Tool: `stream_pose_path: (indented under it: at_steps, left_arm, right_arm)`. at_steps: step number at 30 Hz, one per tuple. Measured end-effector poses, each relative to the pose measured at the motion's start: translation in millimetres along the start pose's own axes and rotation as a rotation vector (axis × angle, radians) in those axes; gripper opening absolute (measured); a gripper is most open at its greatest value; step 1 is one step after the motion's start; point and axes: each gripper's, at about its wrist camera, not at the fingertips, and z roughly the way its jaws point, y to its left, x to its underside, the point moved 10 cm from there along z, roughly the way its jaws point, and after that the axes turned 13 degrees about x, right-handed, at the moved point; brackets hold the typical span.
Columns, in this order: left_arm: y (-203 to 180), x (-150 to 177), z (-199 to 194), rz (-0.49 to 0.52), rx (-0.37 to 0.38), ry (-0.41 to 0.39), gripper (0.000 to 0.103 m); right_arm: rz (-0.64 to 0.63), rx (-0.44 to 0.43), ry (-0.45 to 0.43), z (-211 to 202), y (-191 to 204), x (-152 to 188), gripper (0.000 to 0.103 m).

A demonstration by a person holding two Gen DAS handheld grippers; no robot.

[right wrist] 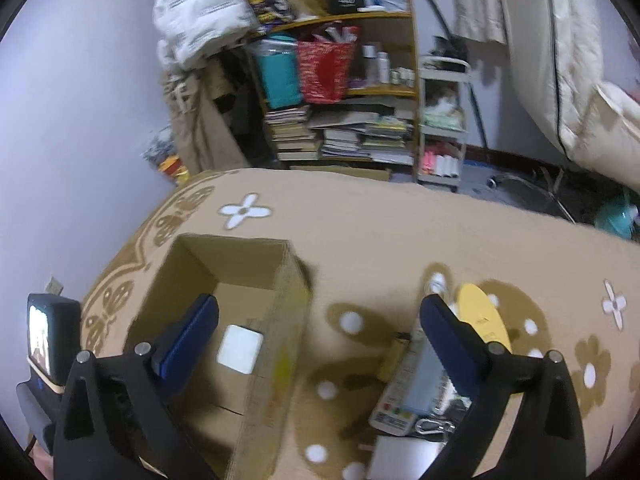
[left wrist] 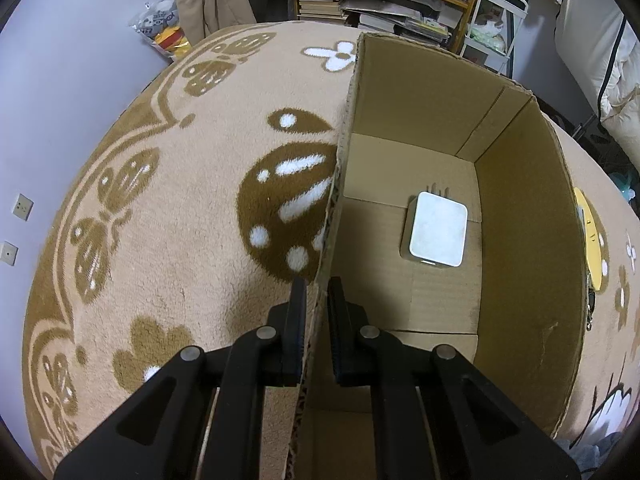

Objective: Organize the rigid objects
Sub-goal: 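Carry the white charger into the box with the right gripper and release, then move the right gripper to the key bunch and grasp its ring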

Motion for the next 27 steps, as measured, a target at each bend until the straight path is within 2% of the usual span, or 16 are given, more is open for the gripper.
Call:
stream_pose_path:
  at_steps: [4,12,17,23,27]
  left_arm:
    - [-0.9,0.2,-0.7,-0.003,0.002,0.000,0.010]
    - [-0.2,1.3,-1.1,0.003,-0.004,0.002,0.010]
    - [-0.1,1.2,-1.3,0.005,-0.005,0.002,0.010]
    - [1.2,1.6,-1.8,0.007,-0.007,0.002,0.010]
    - [1.4,2.4,-2.1,0.012,-0.013,0.005,0.010]
  right_arm:
    - [0.020,0.029,0.029,5.8,-26.7,10.6,0.103]
    - [-0.038,0.126,0.051,12.4,-71.1,39.8,0.103]
    - [-0.013,0.171,0.071,20.8,-96.8,58.5,0.103]
    - [0.042,0.182,0.127,35.2,-112.4,84.2,0.103]
    - [0.040,0.219,0.150,43.0,-119.7,98.6,0.103]
